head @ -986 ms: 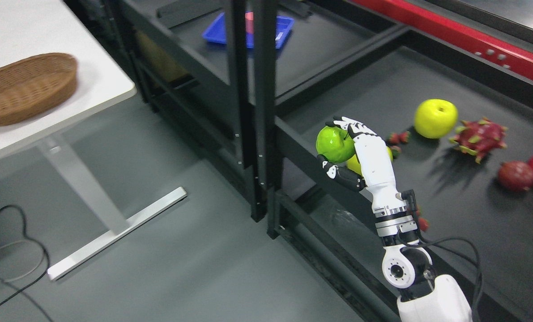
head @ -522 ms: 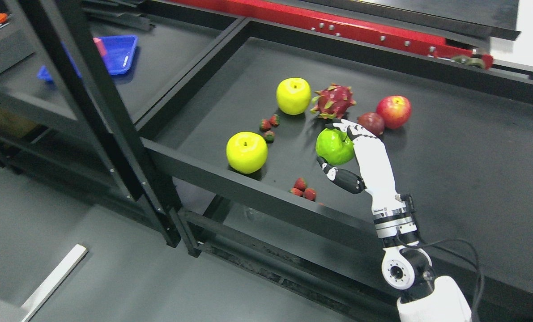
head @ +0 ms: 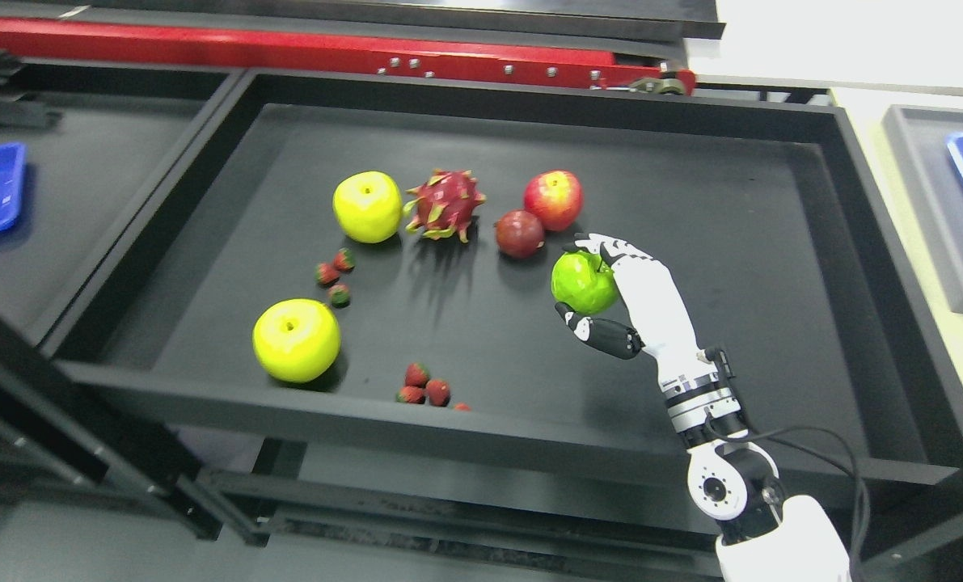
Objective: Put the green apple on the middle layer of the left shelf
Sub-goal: 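Lower the green apple onto the black tray beside the dragon fruit, then open the right hand and release the apple on the tray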
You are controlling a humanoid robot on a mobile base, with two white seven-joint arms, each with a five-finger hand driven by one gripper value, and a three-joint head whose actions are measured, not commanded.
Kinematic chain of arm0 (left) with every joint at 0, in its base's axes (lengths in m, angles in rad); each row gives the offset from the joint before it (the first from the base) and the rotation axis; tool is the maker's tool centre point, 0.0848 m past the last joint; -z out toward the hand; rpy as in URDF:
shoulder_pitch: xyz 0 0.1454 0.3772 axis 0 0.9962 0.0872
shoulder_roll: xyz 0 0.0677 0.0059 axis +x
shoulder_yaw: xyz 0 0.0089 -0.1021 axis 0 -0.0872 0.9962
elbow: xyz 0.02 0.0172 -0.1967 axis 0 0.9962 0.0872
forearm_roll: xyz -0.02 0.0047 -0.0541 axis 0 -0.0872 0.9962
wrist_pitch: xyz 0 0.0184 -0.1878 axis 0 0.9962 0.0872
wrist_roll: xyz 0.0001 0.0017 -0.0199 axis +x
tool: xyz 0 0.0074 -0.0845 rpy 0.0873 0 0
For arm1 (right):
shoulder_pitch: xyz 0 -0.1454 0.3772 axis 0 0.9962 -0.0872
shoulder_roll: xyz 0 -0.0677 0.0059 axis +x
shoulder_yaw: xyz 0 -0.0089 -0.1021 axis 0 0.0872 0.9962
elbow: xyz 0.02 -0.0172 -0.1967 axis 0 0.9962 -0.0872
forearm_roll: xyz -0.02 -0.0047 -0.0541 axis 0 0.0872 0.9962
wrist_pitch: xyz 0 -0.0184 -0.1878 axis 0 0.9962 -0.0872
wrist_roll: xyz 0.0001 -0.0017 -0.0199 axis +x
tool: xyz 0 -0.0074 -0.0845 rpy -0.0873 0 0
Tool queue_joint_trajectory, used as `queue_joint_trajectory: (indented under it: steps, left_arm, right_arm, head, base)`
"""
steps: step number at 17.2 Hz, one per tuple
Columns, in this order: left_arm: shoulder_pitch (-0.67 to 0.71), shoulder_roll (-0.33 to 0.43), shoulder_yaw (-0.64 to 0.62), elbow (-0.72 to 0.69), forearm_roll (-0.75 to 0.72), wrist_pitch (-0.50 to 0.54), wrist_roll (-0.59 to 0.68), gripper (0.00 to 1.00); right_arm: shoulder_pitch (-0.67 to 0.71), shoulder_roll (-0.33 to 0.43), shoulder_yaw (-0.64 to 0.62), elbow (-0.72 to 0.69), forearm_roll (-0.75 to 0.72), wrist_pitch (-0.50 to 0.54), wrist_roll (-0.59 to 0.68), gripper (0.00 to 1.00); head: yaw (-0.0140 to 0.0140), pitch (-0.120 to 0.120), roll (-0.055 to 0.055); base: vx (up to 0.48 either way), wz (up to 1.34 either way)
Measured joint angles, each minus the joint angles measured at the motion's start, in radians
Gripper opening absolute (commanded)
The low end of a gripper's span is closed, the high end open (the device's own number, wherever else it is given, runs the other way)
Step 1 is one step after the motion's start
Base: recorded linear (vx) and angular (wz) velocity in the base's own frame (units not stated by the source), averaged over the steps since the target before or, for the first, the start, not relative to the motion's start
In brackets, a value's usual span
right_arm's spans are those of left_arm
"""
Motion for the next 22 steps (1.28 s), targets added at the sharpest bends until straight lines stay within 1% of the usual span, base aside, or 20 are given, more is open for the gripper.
queue_joint_trajectory:
  steps: [3, 6, 12, 13, 14, 15, 16, 19, 22]
  left_arm:
    - [0.0, 0.0, 0.0, 0.0, 0.0, 0.0, 0.0, 1.0]
    - [0.0, 0.0, 0.0, 0.0, 0.0, 0.0, 0.0, 1.0]
    - [0.0, 0.0, 0.0, 0.0, 0.0, 0.0, 0.0, 1.0]
    - [0.0, 0.0, 0.0, 0.0, 0.0, 0.0, 0.0, 1.0]
    - [0.0, 0.0, 0.0, 0.0, 0.0, 0.0, 0.0, 1.0]
    - [0.0, 0.0, 0.0, 0.0, 0.0, 0.0, 0.0, 1.0]
    - [0.0, 0.0, 0.0, 0.0, 0.0, 0.0, 0.0, 1.0]
    - [0.0, 0.0, 0.0, 0.0, 0.0, 0.0, 0.0, 1.0]
    - [0.0, 0.0, 0.0, 0.0, 0.0, 0.0, 0.0, 1.0]
  right_arm:
    - [-0.013, -0.004, 0.035, 0.003, 0.003, -0.024, 0.038, 0.03]
    - [-0.043, -0.005, 0.093, 0.01, 0.007, -0.038, 0.122, 0.03]
    - [-0.168, 0.021, 0.228, 0.074, 0.037, -0.046, 0.214, 0.05]
    - [-0.191, 0.031, 0.246, 0.091, 0.041, -0.047, 0.234, 0.08]
    - [-0.21, 0.039, 0.262, 0.106, 0.045, -0.046, 0.261, 0.2]
    - [-0.227, 0.045, 0.274, 0.121, 0.048, -0.042, 0.28, 0.61]
    - [-0.245, 0.053, 0.288, 0.137, 0.049, -0.034, 0.304, 1.0]
    - [-0.272, 0.069, 0.299, 0.17, 0.022, 0.029, 0.327, 1.0]
    - [-0.282, 0.079, 0.268, 0.19, -0.062, 0.058, 0.33, 1.0]
  head:
    - [0.0, 0.0, 0.0]
    - [0.0, 0.0, 0.0]
    - [0.0, 0.0, 0.0]
    - [0.0, 0.0, 0.0]
    - [0.0, 0.0, 0.0]
    - [0.0, 0.0, 0.0]
    - [0.0, 0.0, 0.0]
    - [0.0, 0.0, 0.0]
    - [0.0, 0.0, 0.0]
  base:
    - [0.156, -0.25]
    - [0.16, -0.1]
    - [0.107, -0.01]
    - [0.07, -0.01]
    - [0.042, 0.0]
    - [0.042, 0.0]
    - [0.025, 0.0]
    - [0.008, 0.0]
    - [0.0, 0.0]
